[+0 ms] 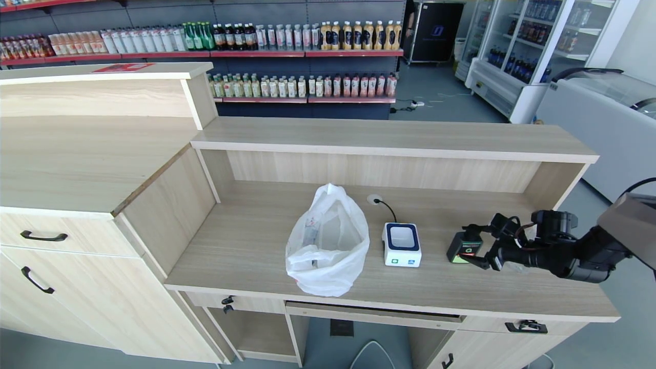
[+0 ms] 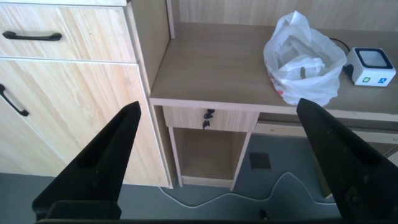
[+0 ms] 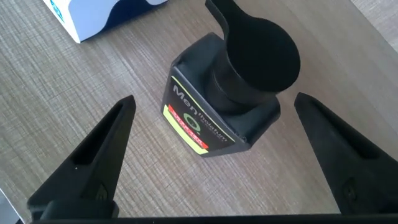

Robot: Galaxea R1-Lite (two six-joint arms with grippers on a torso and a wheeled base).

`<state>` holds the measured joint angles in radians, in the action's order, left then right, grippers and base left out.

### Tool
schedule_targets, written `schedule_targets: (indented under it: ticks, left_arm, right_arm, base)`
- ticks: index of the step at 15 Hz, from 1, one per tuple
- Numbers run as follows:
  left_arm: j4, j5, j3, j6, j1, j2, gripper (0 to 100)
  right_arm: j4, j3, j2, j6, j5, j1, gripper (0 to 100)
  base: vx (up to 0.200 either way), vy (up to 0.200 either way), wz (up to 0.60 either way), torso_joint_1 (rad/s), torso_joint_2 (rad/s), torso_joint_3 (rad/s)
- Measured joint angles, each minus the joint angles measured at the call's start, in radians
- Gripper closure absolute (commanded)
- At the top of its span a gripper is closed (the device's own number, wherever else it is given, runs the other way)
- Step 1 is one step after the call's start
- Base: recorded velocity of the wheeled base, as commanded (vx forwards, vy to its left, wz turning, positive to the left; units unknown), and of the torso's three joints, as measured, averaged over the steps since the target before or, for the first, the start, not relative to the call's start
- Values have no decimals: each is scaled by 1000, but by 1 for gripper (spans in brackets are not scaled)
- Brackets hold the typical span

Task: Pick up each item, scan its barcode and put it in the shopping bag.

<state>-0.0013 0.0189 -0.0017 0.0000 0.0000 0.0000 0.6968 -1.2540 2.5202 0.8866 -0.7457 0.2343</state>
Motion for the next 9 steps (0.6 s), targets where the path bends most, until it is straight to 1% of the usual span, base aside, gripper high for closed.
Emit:
schedule_targets:
  ticks: [9]
  left_arm:
    - [0,0,0,0,0,0,0]
  right_arm:
    - [-6,-106,79,-5,0,-48,0]
  base:
    - [0,0,0,0,0,0]
